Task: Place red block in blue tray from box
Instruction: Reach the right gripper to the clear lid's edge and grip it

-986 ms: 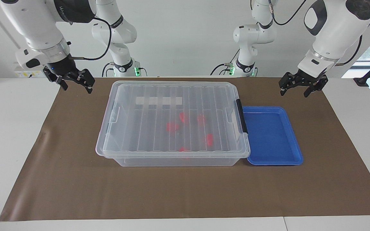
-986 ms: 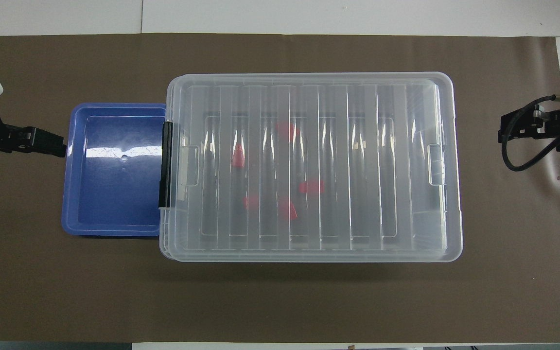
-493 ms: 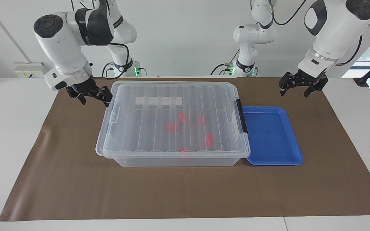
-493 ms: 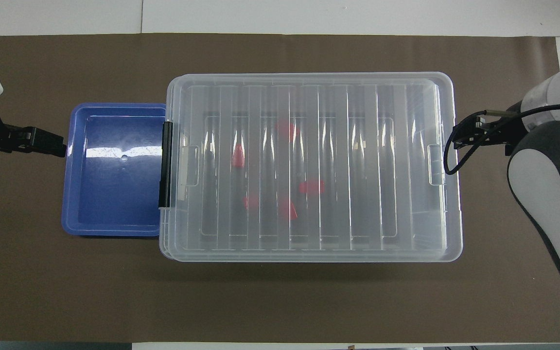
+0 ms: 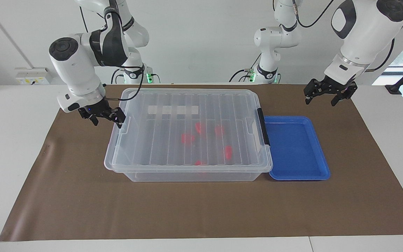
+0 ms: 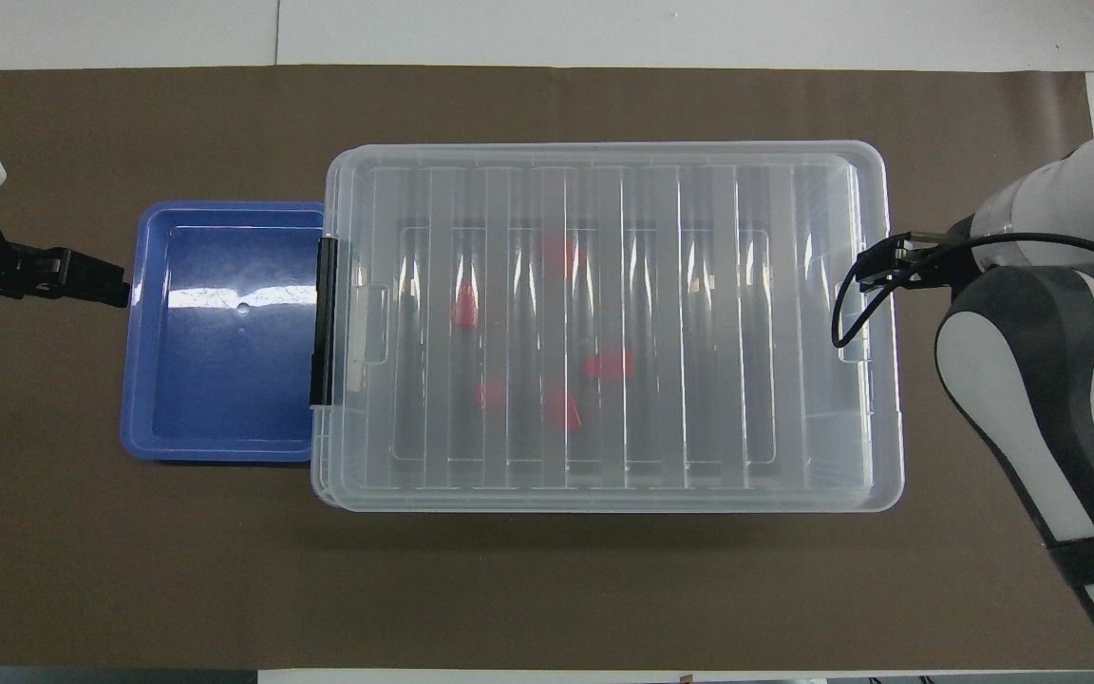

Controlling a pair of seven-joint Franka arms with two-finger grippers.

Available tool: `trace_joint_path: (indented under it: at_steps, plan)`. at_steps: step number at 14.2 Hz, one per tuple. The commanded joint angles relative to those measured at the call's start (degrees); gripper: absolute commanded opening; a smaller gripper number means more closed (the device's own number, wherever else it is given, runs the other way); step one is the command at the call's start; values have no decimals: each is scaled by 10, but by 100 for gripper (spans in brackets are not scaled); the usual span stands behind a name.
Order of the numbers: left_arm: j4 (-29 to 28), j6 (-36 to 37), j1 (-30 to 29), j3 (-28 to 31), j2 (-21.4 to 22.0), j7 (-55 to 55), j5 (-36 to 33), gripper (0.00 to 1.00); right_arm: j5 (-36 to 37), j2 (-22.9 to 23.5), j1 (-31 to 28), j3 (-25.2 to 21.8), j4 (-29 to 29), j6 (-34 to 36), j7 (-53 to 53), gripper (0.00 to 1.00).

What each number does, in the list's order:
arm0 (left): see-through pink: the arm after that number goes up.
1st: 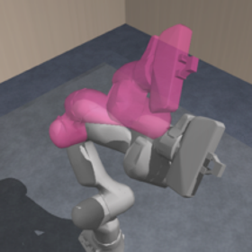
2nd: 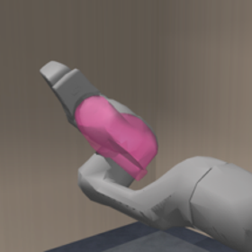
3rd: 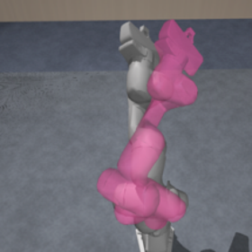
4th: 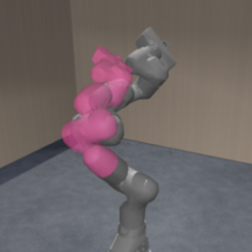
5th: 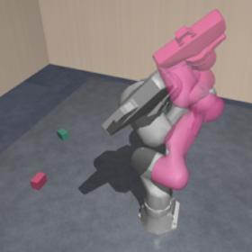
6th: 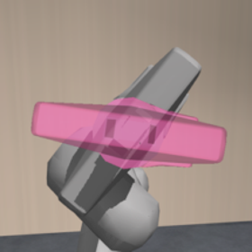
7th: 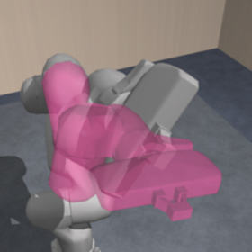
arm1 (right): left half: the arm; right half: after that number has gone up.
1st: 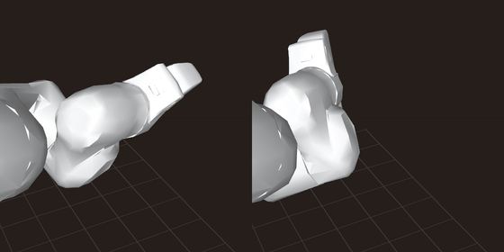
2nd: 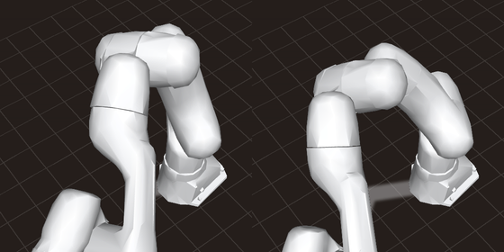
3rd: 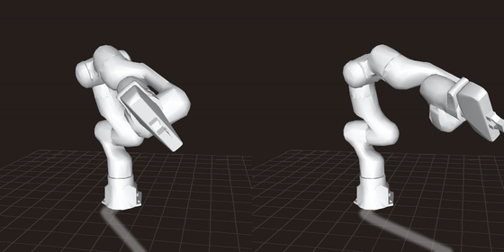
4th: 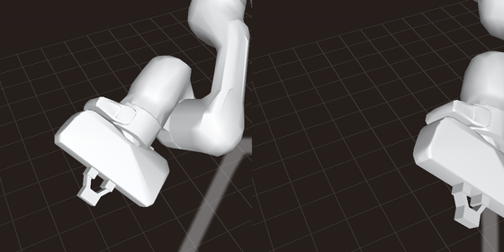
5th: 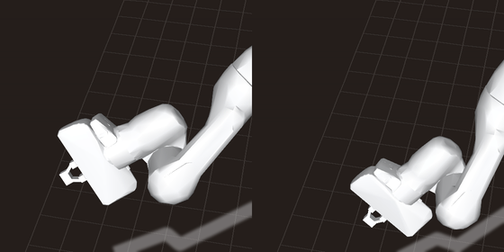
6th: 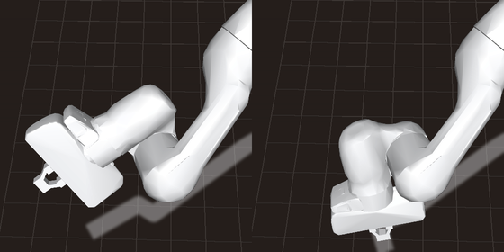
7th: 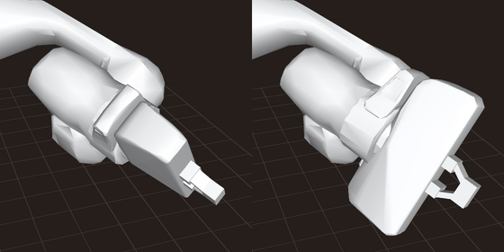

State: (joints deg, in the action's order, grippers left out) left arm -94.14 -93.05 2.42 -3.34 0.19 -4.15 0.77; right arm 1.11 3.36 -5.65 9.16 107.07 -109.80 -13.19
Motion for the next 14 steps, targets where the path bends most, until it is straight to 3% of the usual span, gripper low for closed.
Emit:
trace_joint_path:
  at_steps: [1, 14]
  plan:
    - [-6, 3, -5, -1, 10, -9, -2, 100, -5, -8, -7, 5, 28, -26, -8, 100]
    - [-6, 3, -5, -2, 11, -9, -2, 100, -5, -8, -8, -51, 49, -28, 96, 100]
